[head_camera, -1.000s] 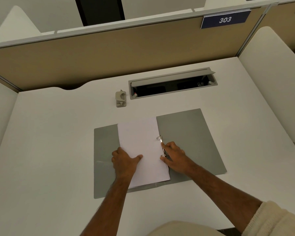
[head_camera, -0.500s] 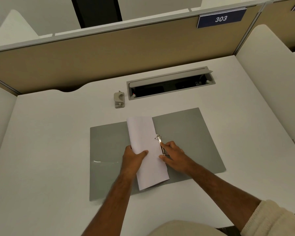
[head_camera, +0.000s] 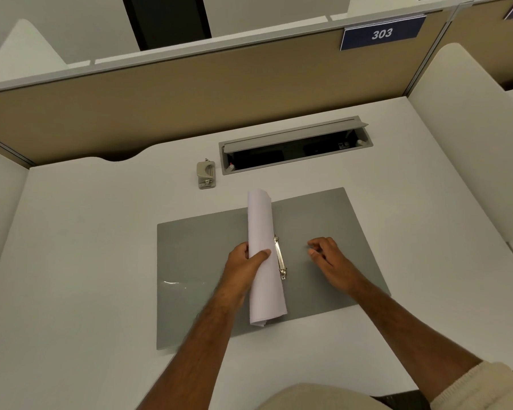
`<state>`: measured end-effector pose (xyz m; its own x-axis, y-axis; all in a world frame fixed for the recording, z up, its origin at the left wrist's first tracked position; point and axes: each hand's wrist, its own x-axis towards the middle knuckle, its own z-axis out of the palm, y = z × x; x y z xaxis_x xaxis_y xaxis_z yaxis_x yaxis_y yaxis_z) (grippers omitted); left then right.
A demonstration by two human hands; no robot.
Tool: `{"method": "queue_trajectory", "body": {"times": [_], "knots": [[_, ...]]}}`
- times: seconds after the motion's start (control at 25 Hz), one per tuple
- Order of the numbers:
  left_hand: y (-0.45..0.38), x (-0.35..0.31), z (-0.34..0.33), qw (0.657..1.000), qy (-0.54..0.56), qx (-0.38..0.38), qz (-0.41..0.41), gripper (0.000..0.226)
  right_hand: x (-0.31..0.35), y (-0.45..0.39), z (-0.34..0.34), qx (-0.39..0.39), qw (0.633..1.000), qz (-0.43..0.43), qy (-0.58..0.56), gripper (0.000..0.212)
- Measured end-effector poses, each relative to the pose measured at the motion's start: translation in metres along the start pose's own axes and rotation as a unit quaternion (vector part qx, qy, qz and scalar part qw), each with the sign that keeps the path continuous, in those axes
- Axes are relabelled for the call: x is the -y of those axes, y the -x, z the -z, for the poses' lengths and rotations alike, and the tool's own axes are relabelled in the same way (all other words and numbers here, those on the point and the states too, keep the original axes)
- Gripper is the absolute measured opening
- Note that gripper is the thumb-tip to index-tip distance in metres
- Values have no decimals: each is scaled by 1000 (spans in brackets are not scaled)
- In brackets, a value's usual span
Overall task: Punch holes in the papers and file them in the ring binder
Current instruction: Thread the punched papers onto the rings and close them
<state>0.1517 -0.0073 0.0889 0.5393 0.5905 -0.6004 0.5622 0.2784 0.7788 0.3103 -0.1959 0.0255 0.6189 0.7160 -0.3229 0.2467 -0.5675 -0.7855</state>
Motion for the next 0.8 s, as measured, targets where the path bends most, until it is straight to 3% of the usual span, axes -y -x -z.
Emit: {"method": "queue_trajectory", "body": {"times": [0.28,0.56,0.8], "knots": [[-2,-9,-34,999,-21,41,-12,41,-4,1,5,-8,1000,-21,9,21],[-12,-9,-52,988,-130,70,-38,58,-3,1,6,-5,999,-26,22,14],[-14,-4,-63,984,-151,80,-46,69,-2,-2,12,-8,995,-55,-80,38]]}}
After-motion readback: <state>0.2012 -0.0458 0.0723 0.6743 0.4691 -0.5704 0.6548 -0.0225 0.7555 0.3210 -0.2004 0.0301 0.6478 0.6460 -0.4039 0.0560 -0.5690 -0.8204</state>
